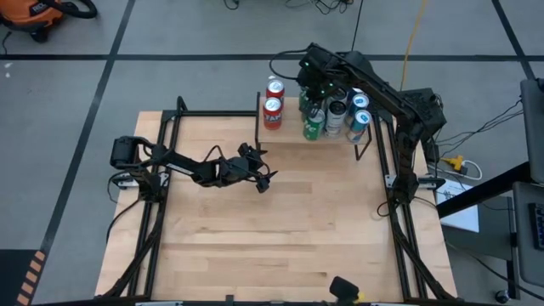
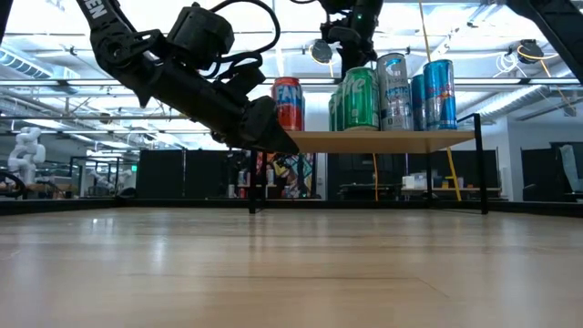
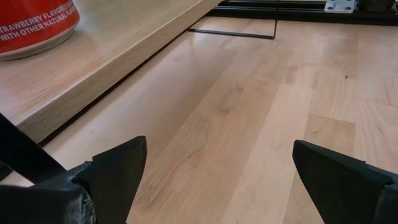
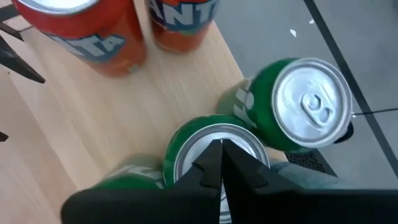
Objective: Place canned beverage on shelf
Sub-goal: Adjust the green soda cans on the shelf
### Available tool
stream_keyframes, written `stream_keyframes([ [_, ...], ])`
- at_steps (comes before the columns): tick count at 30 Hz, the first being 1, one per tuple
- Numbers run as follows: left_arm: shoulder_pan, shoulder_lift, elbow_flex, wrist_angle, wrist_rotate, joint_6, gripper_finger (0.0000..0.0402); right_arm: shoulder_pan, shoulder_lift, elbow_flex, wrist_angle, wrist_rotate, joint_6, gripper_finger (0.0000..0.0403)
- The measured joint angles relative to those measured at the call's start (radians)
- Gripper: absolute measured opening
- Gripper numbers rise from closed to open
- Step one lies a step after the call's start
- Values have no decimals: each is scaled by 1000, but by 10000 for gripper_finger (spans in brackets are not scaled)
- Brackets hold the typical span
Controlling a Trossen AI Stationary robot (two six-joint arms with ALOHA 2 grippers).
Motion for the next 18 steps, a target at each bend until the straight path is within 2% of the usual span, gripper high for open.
stream_keyframes([
  [18,0,0,0,-30,0,-25,398,0,-1,-3,28,-3,-19,0],
])
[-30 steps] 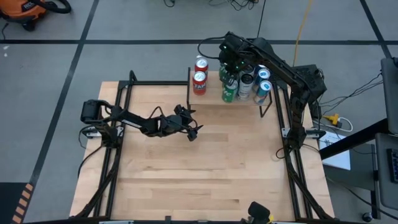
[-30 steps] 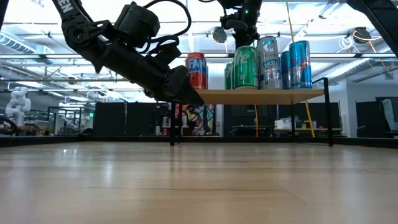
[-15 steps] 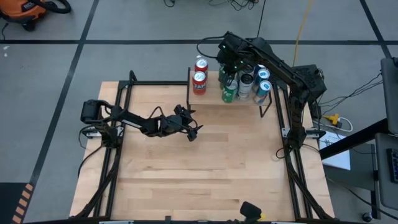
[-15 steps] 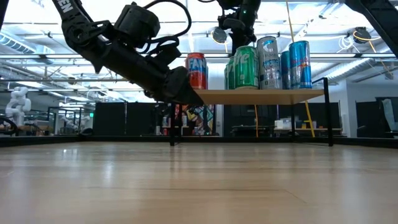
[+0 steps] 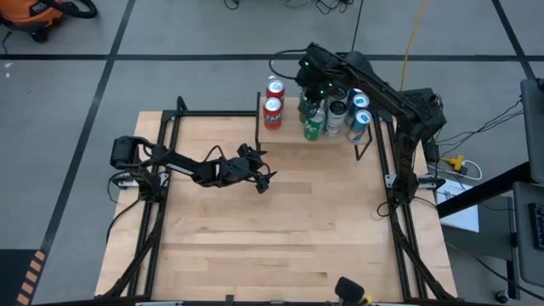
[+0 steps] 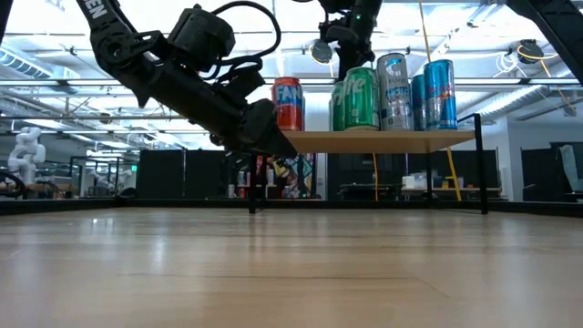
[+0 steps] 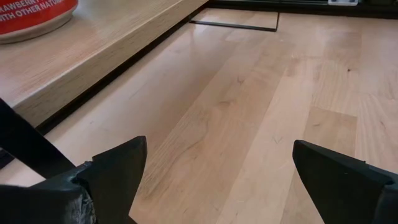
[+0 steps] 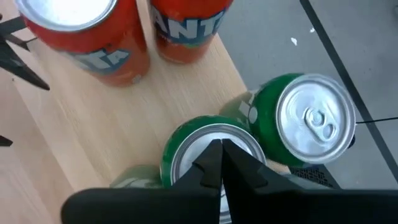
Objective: Place canned beverage on shelf
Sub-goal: Adjust the green soda cans on the shelf
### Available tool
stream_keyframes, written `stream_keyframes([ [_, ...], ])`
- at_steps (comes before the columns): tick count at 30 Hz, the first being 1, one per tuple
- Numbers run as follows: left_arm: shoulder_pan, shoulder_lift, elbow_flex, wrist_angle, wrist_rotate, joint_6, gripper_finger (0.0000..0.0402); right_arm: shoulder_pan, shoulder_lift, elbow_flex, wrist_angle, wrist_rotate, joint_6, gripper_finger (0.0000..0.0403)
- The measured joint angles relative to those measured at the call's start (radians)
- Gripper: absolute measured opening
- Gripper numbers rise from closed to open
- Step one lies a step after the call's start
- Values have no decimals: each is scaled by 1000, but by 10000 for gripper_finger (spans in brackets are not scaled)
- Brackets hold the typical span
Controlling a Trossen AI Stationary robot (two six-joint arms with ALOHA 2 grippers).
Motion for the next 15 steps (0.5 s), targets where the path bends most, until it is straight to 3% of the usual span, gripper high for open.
stream_keyframes([
  [15,0,0,0,8,0,-49,398,2,-91,6,-80,-3,17,0],
])
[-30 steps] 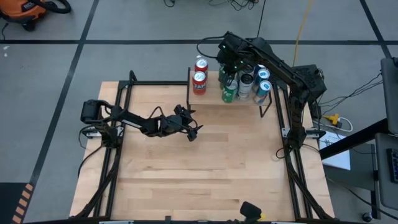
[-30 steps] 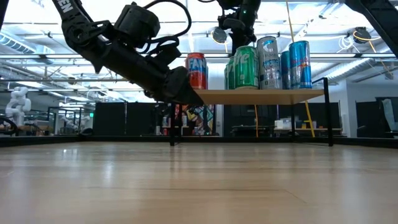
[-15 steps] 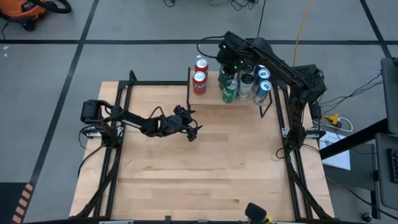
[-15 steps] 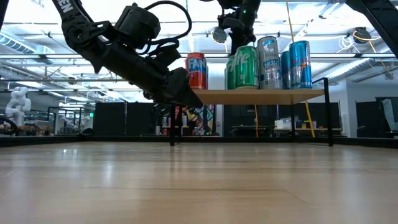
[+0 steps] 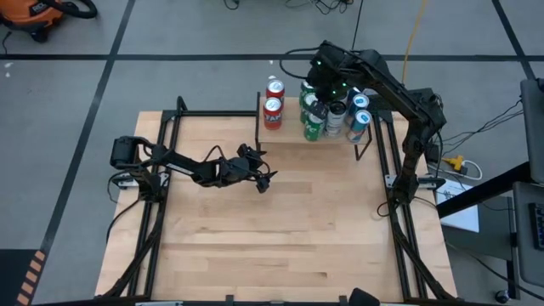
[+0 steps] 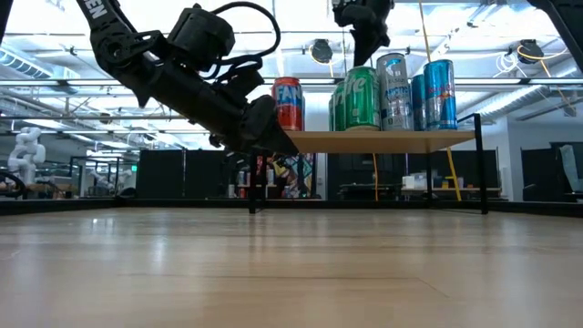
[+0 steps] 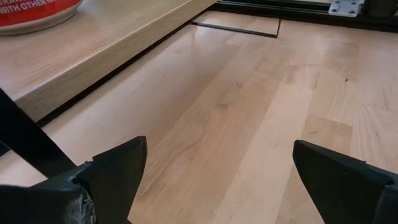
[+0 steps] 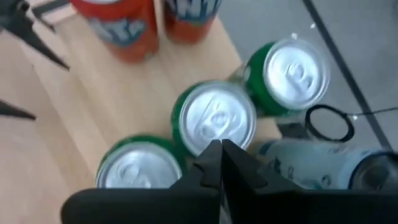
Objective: Place canned beverage on shelf
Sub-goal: Adjust the green soda cans on the shelf
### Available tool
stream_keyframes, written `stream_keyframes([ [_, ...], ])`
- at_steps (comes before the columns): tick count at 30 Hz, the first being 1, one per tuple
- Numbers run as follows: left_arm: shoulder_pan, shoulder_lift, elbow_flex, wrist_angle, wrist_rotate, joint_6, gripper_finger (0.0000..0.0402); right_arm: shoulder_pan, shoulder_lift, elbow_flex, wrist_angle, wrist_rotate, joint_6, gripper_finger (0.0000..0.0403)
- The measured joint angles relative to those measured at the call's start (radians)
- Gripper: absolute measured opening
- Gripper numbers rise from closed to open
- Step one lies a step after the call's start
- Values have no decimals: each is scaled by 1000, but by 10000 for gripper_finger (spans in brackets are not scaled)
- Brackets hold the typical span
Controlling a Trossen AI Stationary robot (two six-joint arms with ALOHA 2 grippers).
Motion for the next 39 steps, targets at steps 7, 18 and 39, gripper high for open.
stream_keyframes([
  [7,0,0,0,-4,0,-3,398,22,1,0,-43,-105,11,0],
  [18,0,0,0,-7,-3,-3,398,89,1,0,-74,-129,15,0],
  [39,0,0,0,-8,-3,-5,398,119,-2,-87,-61,-128,19,0],
])
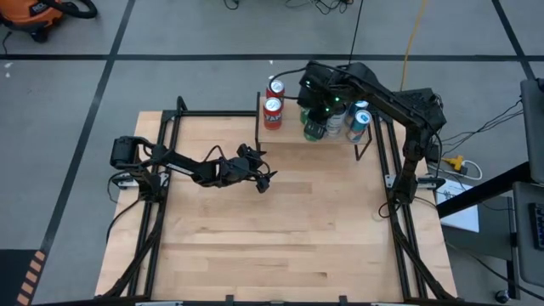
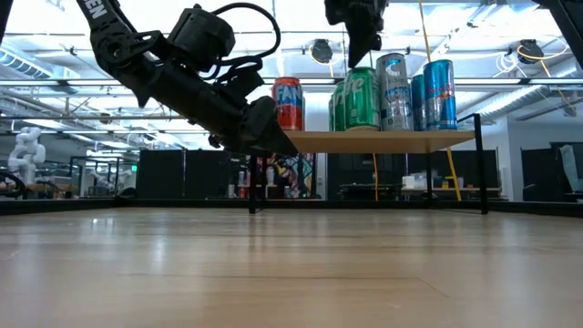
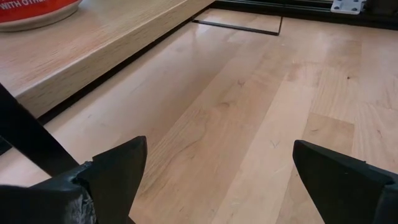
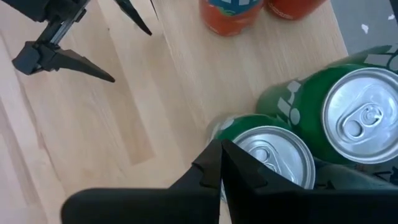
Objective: Place canned beverage on shelf
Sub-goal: Adjust the green soda cans on the shelf
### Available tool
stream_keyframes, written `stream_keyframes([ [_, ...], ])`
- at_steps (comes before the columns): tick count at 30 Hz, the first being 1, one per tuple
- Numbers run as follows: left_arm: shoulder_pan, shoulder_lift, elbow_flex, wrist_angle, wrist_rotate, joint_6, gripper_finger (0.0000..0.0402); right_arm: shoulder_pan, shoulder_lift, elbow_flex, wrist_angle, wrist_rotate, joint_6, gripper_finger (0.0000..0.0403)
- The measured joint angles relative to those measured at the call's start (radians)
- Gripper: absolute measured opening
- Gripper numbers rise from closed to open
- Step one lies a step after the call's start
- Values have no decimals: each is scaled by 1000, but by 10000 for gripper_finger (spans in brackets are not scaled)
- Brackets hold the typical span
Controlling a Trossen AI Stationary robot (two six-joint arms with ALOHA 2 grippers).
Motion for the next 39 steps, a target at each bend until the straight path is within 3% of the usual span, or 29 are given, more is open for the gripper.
stream_keyframes([
  [14,0,0,0,0,0,-1,398,0,-22,-2,24,9,-19,0],
  [19,0,0,0,3,0,-14,398,-1,-74,-2,-4,97,-8,0],
  [25,0,0,0,7,-1,-25,398,-3,-85,-2,-13,105,-4,0],
  [39,0,0,0,3,-1,-25,398,-3,-82,-142,42,106,19,0],
])
